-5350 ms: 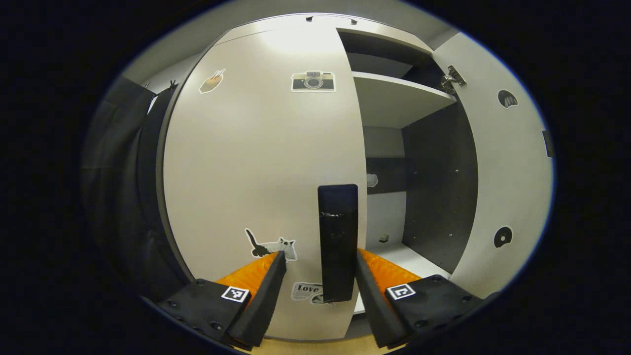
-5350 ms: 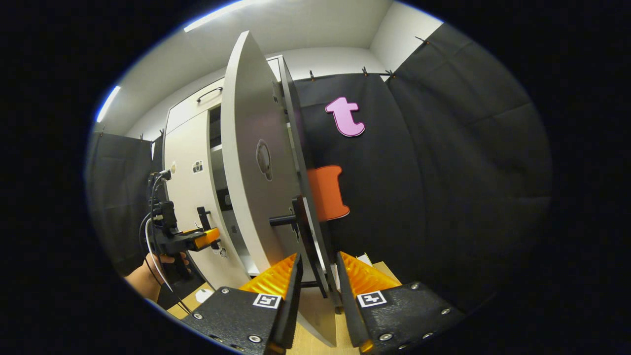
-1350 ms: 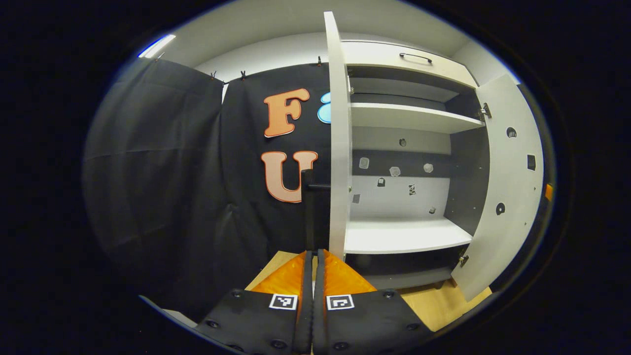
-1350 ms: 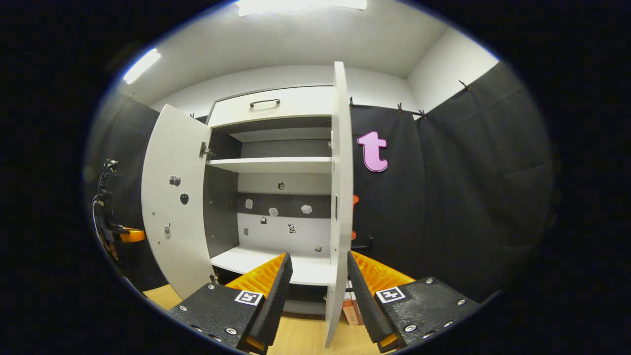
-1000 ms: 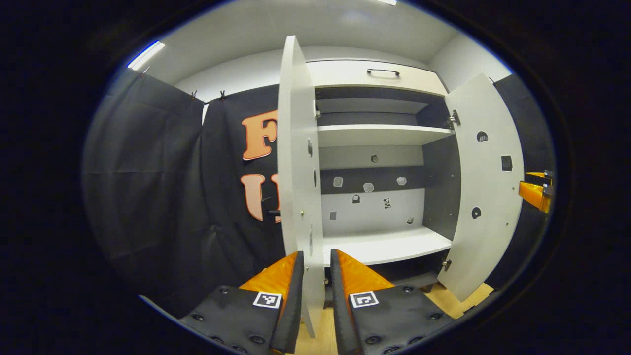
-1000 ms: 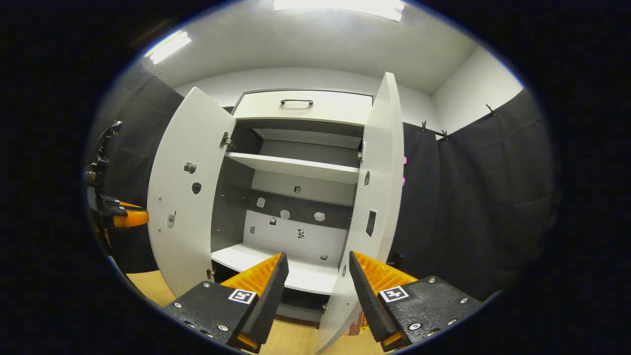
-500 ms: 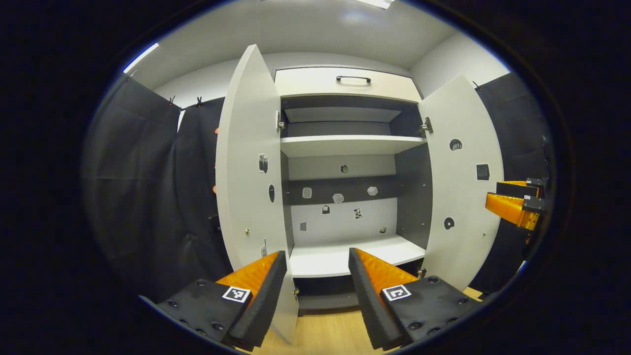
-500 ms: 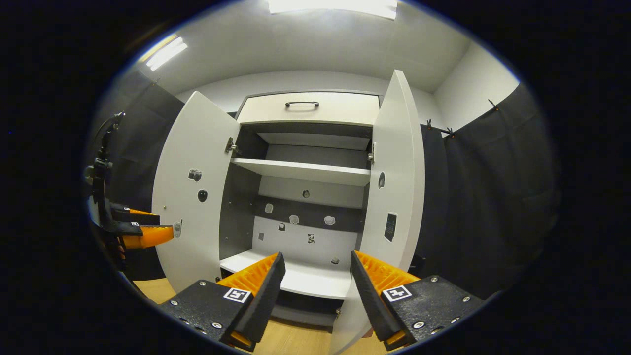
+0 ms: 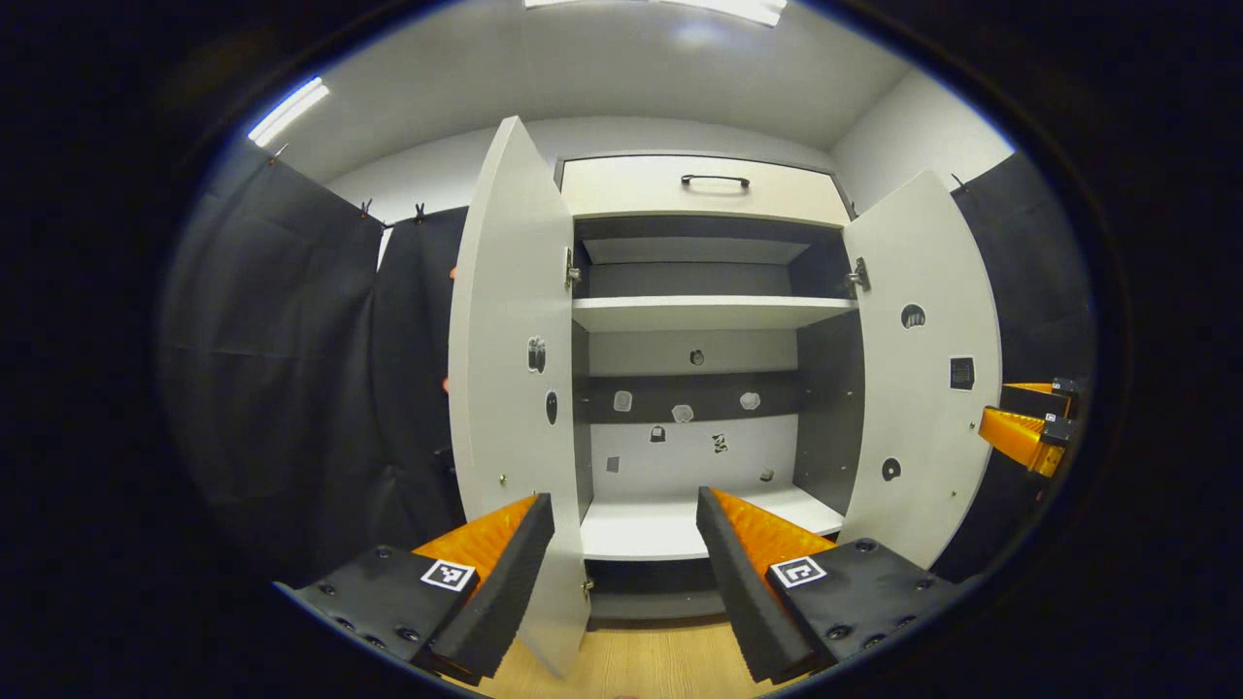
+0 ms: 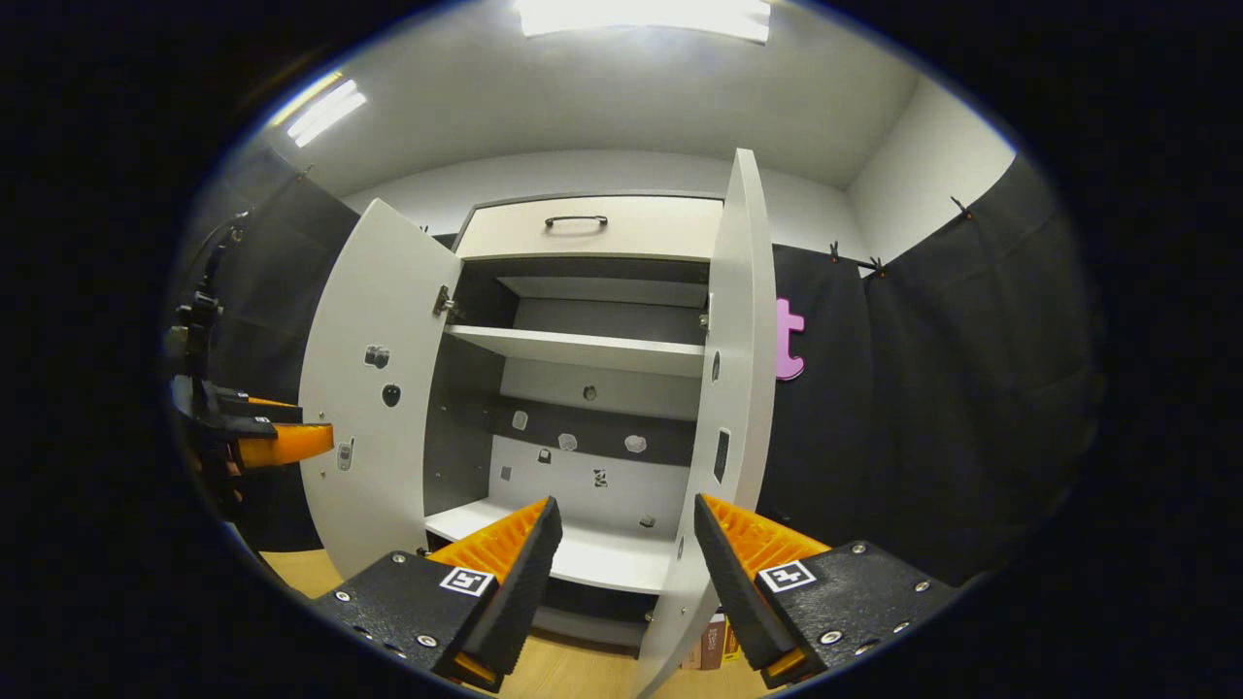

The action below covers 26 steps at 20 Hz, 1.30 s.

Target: Open the right door of the double-door shoe cabinet with the right hand, and open the left door with the left hand.

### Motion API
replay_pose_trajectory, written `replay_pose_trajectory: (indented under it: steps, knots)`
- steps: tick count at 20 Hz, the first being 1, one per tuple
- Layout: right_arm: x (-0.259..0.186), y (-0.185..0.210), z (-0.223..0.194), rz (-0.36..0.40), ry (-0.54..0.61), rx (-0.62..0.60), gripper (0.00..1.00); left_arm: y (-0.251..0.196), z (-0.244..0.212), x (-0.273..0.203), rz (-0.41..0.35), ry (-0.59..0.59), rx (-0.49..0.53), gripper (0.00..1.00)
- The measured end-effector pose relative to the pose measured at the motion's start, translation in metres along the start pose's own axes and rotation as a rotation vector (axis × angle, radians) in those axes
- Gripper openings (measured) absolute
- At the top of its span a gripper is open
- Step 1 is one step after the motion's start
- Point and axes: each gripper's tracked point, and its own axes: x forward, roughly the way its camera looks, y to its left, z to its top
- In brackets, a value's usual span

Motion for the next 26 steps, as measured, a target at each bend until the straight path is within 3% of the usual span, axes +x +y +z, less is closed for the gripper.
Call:
replay_pose_trajectory:
  steps: [5,11,19,26]
  knots:
    - [-0.006,0.000,-0.001,-0.009,0.014,0.042,0.84,0.019,0.019,-0.016,0.047,-0.029,0.029,0.96]
    - [-0.024,0.016,0.019,-0.062,-0.022,0.009,0.84,0.050,0.027,-0.023,0.018,-0.050,0.025,0.95]
    - [-0.057,0.050,0.015,-0.128,0.047,-0.013,0.85,0.082,0.017,-0.031,-0.032,-0.057,0.008,0.95]
    - [-0.064,0.068,0.017,-0.124,0.070,-0.004,0.84,0.104,0.009,-0.041,-0.006,-0.044,0.012,0.94]
